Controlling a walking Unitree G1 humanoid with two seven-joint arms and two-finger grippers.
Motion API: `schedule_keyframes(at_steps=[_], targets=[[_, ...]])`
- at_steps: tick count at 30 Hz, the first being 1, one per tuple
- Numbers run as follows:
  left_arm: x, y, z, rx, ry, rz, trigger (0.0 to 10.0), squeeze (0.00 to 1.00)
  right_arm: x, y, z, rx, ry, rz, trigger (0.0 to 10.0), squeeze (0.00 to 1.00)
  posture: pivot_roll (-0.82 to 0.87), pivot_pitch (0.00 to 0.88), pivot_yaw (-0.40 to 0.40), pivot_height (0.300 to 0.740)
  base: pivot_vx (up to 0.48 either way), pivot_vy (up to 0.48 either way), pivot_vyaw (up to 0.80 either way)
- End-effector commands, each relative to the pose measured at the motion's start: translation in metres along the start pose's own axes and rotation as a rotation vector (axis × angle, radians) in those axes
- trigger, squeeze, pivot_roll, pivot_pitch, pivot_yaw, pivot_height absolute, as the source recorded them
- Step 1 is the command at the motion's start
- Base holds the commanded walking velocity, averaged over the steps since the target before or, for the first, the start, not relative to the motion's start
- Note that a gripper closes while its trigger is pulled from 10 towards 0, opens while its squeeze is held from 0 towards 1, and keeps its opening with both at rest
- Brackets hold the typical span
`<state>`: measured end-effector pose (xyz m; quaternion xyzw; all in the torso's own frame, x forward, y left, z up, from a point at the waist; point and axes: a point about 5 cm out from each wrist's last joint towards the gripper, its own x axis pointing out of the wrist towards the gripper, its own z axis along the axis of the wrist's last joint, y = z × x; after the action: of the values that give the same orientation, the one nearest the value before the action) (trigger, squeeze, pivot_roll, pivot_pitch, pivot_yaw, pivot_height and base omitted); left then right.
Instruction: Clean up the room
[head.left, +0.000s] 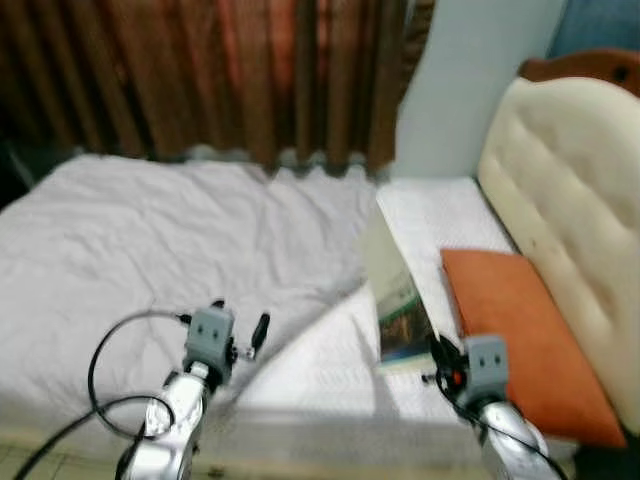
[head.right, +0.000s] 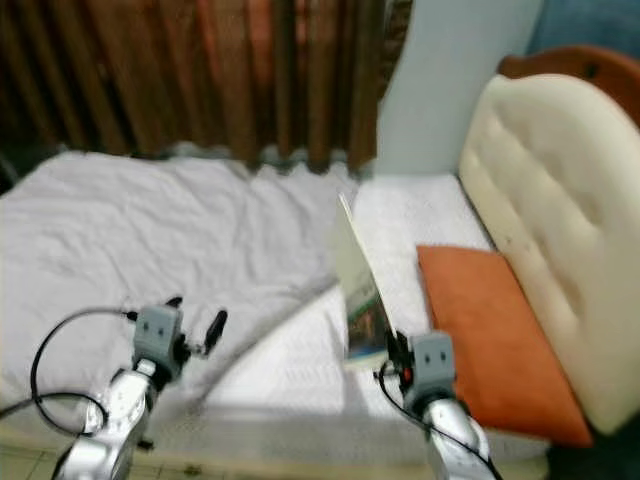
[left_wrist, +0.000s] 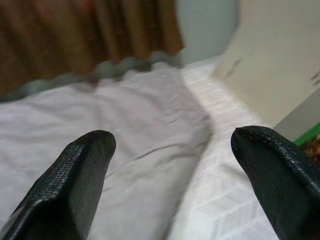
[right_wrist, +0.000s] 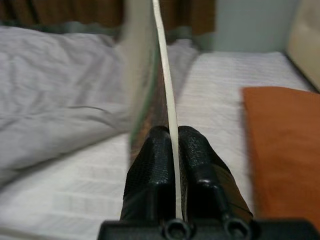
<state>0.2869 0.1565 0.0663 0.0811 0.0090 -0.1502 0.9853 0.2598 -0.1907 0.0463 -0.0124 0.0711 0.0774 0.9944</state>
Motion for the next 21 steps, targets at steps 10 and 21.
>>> schedule_keyframes(at_steps=[10, 21], targets=[[0.0053, -0.0096, 0.0018, -0.023, -0.011, -0.040, 10.0, 0.00, 0.0079, -0.0035, 0.0071, 0.004, -0.025, -0.004, 0.0, 0.00, -0.08, 0.000, -0.007, 0.740, 0.000, 0.000, -0.34], [0.0020, -0.0111, 0.0003, -0.055, -0.014, -0.021, 10.0, 0.00, 0.0106, -0.0042, 0.0073, -0.024, -0.016, 0.004, 0.0, 0.00, -0.08, 0.003, -0.014, 0.740, 0.054, 0.069, -0.43]])
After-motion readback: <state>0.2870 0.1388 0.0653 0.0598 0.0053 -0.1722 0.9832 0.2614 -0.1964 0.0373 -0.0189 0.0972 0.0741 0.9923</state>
